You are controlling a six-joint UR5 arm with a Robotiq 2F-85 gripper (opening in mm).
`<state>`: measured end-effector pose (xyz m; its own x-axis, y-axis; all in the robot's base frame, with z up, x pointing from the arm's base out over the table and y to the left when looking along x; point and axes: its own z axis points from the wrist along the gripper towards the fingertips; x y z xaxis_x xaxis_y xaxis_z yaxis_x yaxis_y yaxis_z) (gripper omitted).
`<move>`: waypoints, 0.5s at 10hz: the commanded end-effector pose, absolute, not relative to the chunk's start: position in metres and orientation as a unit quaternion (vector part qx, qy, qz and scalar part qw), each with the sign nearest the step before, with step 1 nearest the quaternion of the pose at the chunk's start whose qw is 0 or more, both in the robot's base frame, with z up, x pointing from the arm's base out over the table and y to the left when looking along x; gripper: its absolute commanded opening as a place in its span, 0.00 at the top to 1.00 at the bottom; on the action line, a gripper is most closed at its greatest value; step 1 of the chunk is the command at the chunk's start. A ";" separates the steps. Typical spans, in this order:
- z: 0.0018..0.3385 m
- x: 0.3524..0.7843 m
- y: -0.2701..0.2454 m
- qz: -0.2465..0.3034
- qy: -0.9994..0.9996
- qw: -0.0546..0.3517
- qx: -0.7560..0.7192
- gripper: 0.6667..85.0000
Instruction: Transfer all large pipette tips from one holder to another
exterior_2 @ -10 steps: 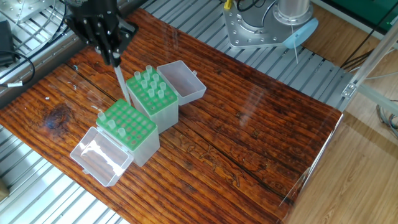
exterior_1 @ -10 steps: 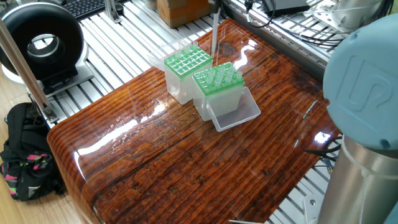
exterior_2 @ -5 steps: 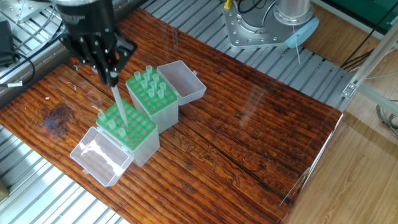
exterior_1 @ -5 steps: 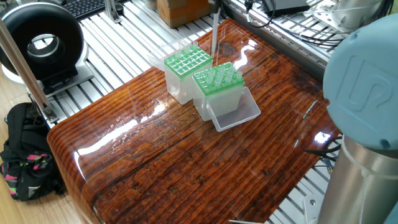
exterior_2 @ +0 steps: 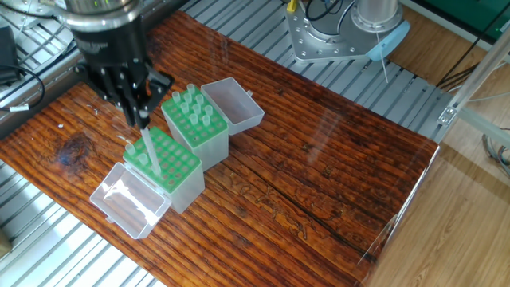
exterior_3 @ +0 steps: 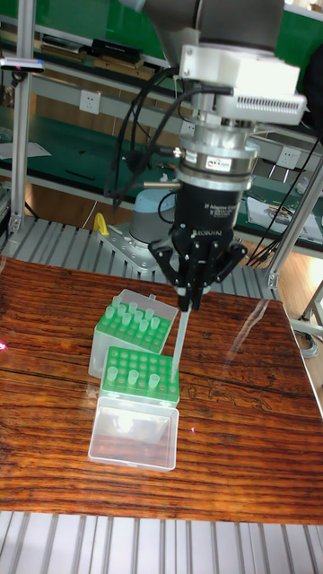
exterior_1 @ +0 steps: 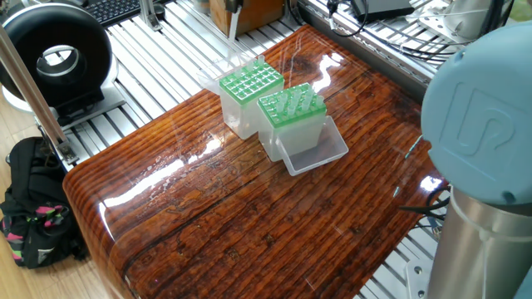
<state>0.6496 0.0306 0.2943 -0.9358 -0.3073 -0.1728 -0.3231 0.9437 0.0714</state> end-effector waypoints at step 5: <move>0.281 0.645 0.040 0.046 0.985 0.070 -0.153 0.89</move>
